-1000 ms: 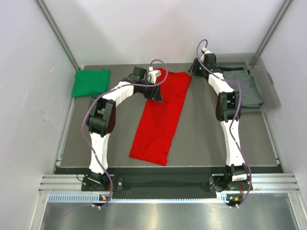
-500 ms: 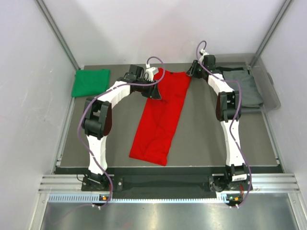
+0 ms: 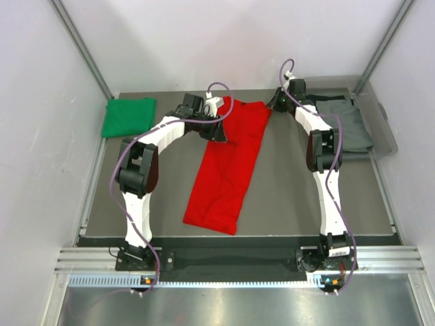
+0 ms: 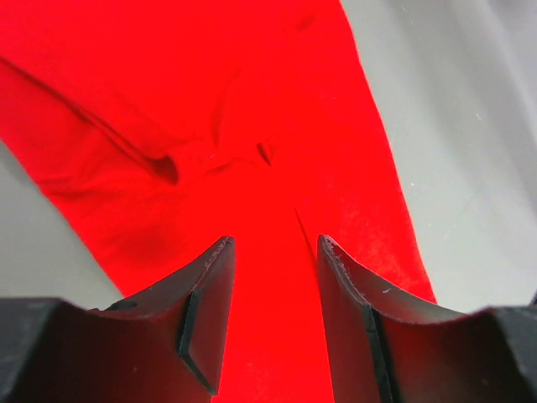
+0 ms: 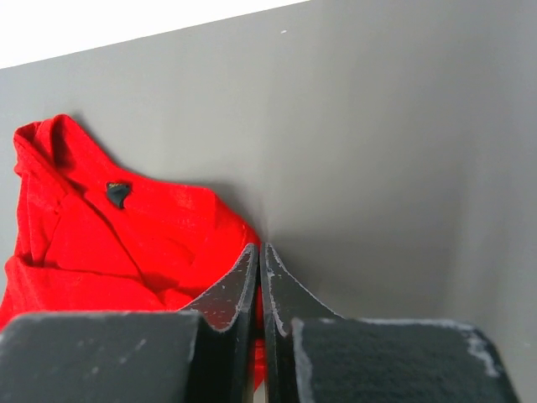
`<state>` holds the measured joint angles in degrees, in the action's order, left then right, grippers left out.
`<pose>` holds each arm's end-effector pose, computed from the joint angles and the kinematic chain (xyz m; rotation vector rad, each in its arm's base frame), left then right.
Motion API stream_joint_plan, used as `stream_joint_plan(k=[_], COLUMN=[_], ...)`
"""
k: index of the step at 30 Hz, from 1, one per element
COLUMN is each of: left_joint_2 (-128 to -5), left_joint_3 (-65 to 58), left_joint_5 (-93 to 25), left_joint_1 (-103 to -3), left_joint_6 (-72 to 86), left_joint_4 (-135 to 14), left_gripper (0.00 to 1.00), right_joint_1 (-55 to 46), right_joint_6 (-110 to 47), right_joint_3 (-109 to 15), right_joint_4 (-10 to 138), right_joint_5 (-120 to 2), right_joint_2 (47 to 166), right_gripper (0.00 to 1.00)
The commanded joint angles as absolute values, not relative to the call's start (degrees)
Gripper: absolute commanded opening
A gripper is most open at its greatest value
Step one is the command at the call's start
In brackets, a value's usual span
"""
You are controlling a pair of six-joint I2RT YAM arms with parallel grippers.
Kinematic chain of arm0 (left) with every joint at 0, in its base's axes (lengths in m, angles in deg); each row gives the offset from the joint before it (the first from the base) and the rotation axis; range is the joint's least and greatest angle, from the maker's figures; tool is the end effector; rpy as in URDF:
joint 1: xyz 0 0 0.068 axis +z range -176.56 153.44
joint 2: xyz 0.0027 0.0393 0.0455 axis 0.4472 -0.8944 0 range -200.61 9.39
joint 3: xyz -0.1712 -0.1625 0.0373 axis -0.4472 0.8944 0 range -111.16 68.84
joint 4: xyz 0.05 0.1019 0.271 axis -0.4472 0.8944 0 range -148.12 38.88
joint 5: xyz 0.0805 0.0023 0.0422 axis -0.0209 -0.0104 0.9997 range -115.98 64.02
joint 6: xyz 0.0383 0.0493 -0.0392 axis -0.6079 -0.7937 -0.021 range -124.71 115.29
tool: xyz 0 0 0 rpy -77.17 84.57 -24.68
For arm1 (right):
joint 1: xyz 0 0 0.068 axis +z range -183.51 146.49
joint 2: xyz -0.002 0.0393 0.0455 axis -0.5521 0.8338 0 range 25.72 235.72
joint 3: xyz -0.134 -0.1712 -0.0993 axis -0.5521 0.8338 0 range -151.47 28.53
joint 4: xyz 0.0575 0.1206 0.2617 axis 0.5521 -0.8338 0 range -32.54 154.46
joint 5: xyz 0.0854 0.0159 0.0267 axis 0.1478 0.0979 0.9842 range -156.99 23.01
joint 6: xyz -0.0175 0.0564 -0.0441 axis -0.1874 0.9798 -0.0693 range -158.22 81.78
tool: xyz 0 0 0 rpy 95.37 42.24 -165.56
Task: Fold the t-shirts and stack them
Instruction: Fold the tshirt
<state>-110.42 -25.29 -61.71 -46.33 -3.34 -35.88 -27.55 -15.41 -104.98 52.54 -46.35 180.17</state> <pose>0.4532 -0.2011 0.1531 0.6711 2.2998 -0.9212 0.6138 0.0859 0.0969 0.1051 2.1771 0.6760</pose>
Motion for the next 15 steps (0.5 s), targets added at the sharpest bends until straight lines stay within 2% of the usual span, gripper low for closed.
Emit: stream_joint_plan(k=[1, 6, 15], left_joint_2=[-108.64, -110.32, -102.15], left_joint_3=[-26.69, -26.00, -15.71], left_joint_5=[-59.74, -58.15, -54.72], left_joint_1=[-45.99, -45.99, -45.90], left_joint_6=[-4.18, -5.67, -6.55], left_joint_4=[-38.43, -37.64, -41.06], left_gripper=[0.49, 0.48, 0.49], right_joint_1=[-29.72, -30.69, -31.22], right_joint_6=[-15.28, -15.63, -17.56], right_joint_3=[-104.10, -102.78, -101.81], right_joint_4=[51.02, 51.19, 51.46], right_joint_5=[-49.15, -49.24, -51.17], right_joint_2=[177.95, 177.16, 175.93], right_gripper=[0.00, 0.00, 0.00])
